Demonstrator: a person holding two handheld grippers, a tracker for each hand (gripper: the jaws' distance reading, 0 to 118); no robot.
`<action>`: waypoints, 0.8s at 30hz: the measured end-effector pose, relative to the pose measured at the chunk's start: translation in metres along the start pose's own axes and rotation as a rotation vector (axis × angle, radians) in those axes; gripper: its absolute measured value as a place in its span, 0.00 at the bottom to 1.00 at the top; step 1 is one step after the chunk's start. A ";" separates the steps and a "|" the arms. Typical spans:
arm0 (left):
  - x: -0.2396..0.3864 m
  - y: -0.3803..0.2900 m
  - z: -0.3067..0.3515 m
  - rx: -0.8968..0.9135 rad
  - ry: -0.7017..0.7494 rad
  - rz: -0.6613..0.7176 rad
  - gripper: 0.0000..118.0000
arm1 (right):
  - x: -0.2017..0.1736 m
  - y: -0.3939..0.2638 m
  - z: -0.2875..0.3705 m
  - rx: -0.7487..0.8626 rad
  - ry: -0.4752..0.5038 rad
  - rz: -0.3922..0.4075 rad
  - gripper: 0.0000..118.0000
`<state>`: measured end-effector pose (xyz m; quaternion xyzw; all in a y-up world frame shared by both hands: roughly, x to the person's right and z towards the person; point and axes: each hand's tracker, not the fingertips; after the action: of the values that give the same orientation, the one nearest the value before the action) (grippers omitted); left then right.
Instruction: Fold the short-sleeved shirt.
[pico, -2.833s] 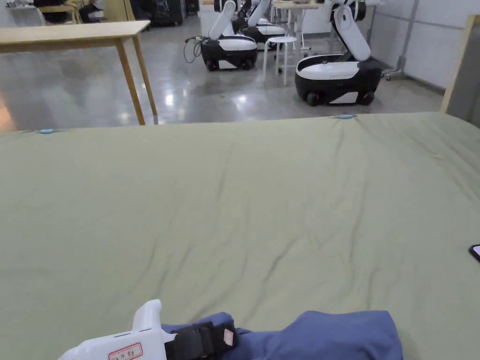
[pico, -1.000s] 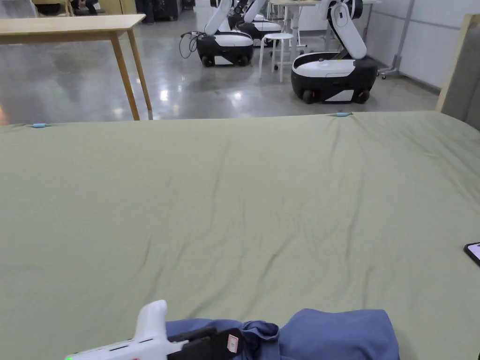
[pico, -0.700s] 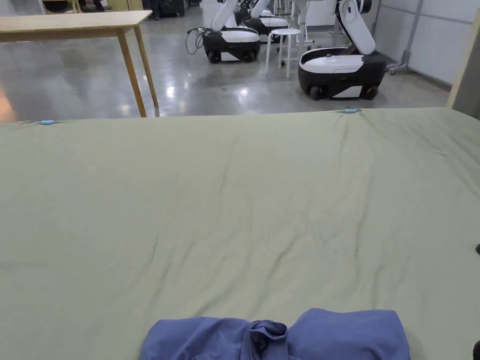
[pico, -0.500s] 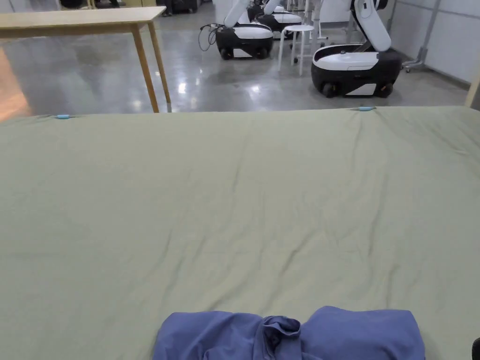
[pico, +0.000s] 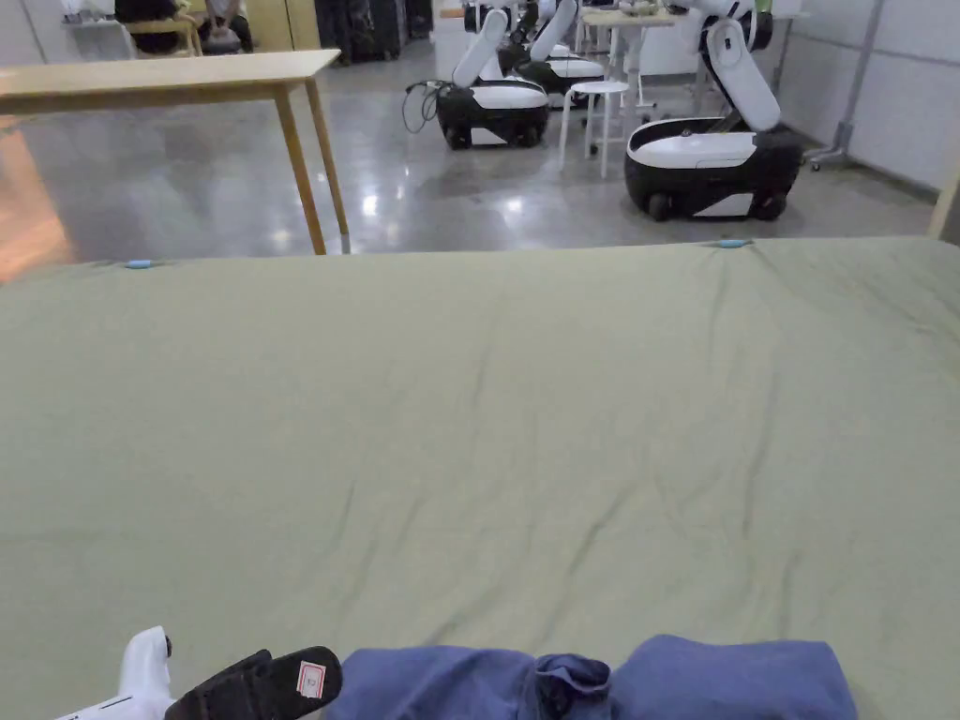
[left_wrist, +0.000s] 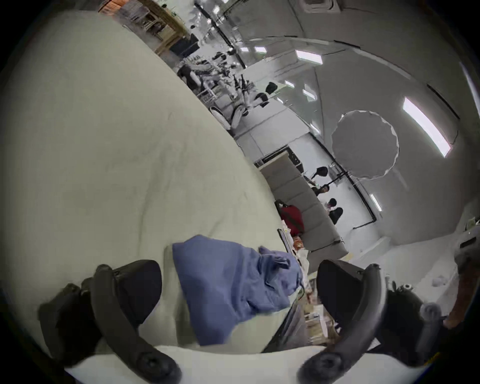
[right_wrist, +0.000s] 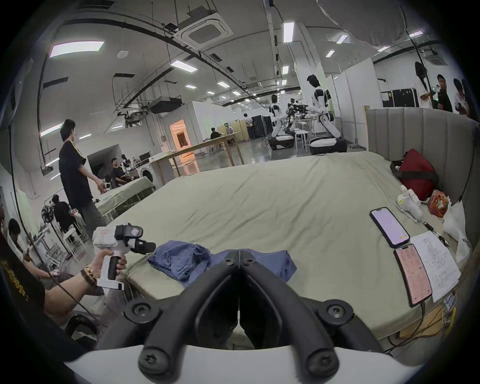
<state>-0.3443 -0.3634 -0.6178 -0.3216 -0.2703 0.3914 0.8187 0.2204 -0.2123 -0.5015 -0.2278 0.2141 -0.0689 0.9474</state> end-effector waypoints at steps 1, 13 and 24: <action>-0.017 -0.001 -0.003 -0.022 0.014 0.022 1.00 | 0.001 0.000 0.001 0.001 -0.002 0.000 0.00; -0.002 -0.021 -0.051 -0.094 -0.104 0.075 0.99 | -0.001 0.000 -0.003 -0.011 -0.003 0.003 0.00; -0.001 -0.012 -0.025 -0.038 0.085 -0.055 0.14 | 0.002 -0.001 -0.002 -0.018 -0.023 -0.010 0.00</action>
<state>-0.3220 -0.3780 -0.6251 -0.3458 -0.2514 0.3495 0.8337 0.2209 -0.2146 -0.5032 -0.2382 0.2026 -0.0691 0.9473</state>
